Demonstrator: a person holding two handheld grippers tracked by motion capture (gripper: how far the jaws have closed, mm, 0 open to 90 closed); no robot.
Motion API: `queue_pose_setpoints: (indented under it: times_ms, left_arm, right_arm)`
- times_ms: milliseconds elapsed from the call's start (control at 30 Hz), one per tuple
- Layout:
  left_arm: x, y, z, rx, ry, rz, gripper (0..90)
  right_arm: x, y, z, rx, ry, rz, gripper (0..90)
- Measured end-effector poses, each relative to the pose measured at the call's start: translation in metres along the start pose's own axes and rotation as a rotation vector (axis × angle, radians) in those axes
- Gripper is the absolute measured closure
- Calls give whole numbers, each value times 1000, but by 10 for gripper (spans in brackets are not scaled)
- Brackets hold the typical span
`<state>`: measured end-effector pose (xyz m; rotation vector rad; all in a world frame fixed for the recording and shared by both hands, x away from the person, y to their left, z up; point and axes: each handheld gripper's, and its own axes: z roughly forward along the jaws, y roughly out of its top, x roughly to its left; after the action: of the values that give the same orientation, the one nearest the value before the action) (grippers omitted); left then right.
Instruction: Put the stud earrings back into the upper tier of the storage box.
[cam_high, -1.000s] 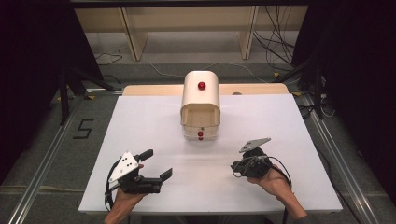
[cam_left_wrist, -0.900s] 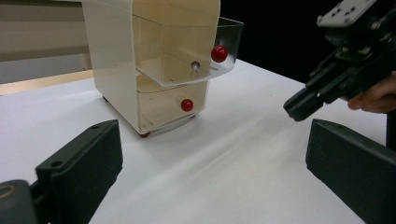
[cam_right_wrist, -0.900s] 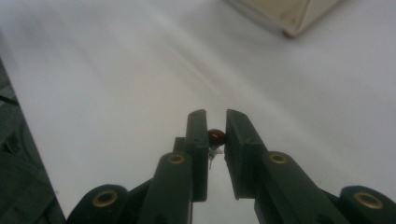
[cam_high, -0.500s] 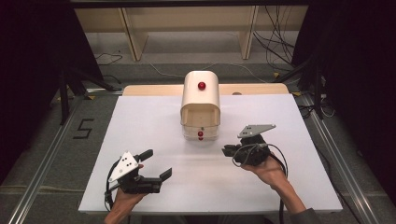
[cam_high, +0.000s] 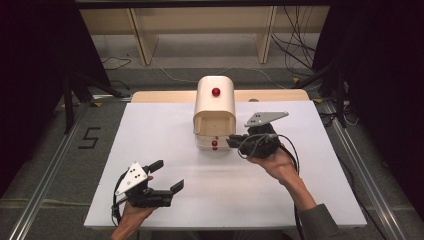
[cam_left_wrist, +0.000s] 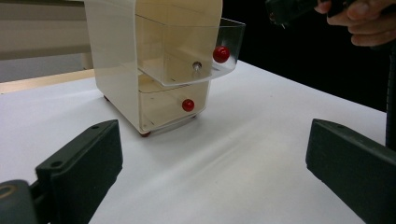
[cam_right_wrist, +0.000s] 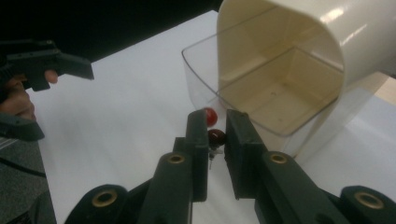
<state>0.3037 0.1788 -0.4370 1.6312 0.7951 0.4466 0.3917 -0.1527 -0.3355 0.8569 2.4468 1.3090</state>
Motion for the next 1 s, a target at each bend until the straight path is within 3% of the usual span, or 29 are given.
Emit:
queue_pose_setpoints:
  times_ms: [500, 1000]
  left_arm:
    - [0, 0, 0, -4, 0, -1, 34]
    - [0, 0, 0, -5, 0, 0, 34]
  right_arm:
    - [0, 38, 14, -6, -24, -22, 800]
    - [-11, 48, 34, 13, -54, 7, 798]
